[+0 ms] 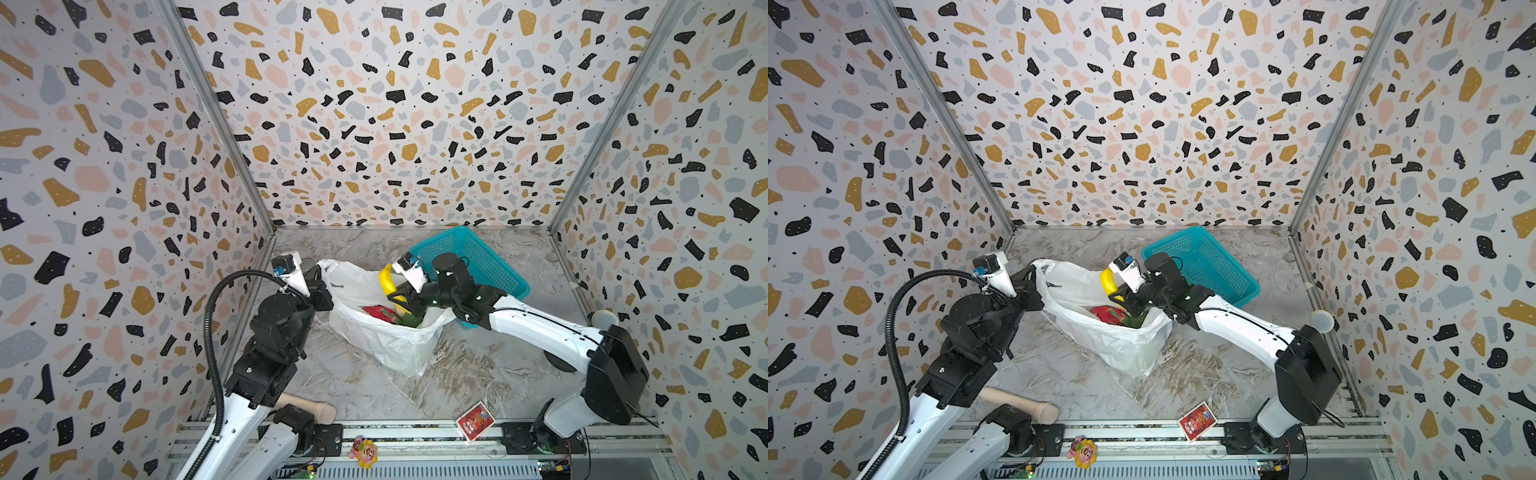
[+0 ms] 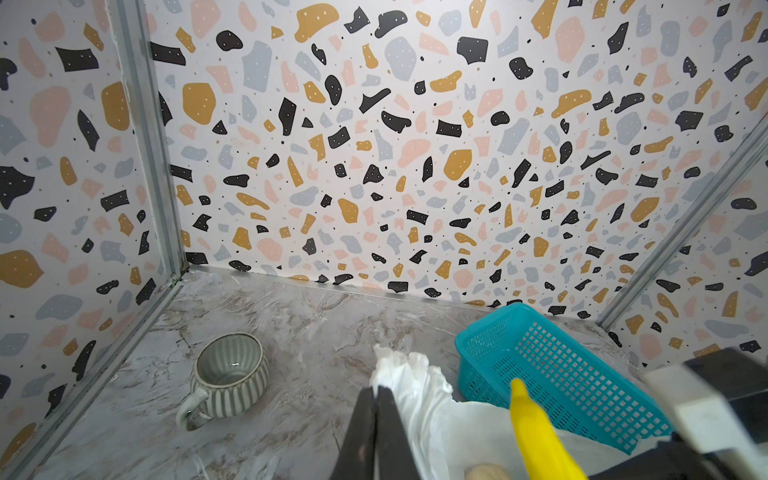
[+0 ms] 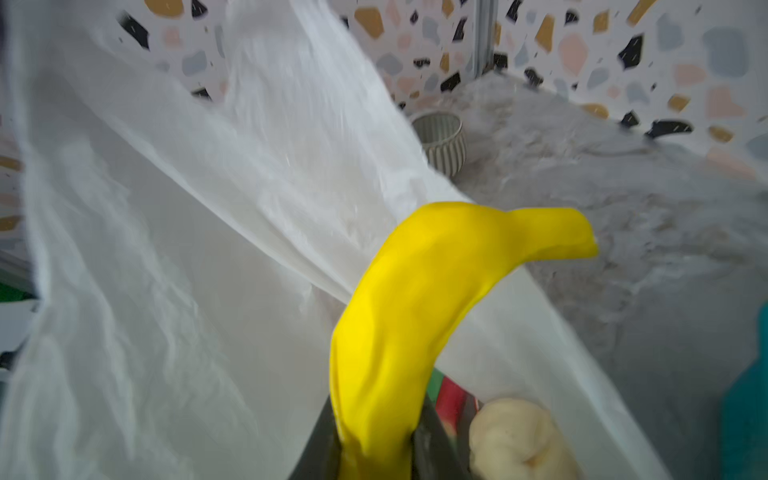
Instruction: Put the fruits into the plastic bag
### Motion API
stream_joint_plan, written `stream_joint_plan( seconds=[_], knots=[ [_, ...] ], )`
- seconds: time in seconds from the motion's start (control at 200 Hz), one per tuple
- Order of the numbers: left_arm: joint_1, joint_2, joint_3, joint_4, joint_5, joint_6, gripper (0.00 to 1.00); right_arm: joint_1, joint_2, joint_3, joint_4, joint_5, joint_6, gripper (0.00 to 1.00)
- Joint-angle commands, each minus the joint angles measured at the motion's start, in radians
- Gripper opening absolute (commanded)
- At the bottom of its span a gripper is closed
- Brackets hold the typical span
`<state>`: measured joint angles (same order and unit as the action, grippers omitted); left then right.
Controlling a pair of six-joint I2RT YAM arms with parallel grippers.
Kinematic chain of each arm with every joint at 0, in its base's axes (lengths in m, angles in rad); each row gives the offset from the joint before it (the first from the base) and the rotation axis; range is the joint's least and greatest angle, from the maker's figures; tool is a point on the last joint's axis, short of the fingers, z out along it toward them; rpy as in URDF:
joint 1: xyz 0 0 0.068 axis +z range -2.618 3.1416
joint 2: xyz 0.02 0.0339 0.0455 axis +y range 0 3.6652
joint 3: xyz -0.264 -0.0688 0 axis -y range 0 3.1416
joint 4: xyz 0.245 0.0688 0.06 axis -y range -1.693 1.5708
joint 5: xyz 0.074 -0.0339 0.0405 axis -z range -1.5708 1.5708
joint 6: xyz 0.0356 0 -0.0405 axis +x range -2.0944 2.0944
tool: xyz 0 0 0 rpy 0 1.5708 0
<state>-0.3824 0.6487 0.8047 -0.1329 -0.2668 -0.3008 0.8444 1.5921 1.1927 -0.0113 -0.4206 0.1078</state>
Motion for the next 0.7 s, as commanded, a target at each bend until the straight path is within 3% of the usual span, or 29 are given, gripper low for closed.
stream_joint_plan(
  seconds=[0.0, 0.075, 0.195, 0.345, 0.526, 0.691],
  knots=[
    [-0.001, 0.001, 0.005, 0.047, 0.013, -0.004, 0.0, 0.038, 0.008, 0.019, -0.053, -0.003, -0.006, 0.37],
    [-0.001, 0.003, 0.007, 0.046, 0.011, -0.004, 0.0, 0.044, 0.013, 0.027, -0.067, 0.041, 0.01, 0.6],
    [-0.002, 0.011, 0.005, 0.051, 0.013, -0.005, 0.0, 0.036, -0.036, 0.022, -0.064, 0.159, 0.013, 0.72],
    [-0.001, 0.061, 0.002, 0.099, 0.027, -0.019, 0.0, -0.035, -0.125, 0.02, -0.061, 0.175, 0.033, 0.73],
    [-0.007, 0.216, 0.037, 0.216, 0.087, -0.064, 0.0, -0.154, -0.287, -0.01, -0.013, 0.198, 0.084, 0.73],
    [-0.124, 0.41, 0.1, 0.323, 0.088, -0.032, 0.0, -0.303, -0.417, -0.06, 0.004, 0.254, 0.167, 0.74]
  ],
)
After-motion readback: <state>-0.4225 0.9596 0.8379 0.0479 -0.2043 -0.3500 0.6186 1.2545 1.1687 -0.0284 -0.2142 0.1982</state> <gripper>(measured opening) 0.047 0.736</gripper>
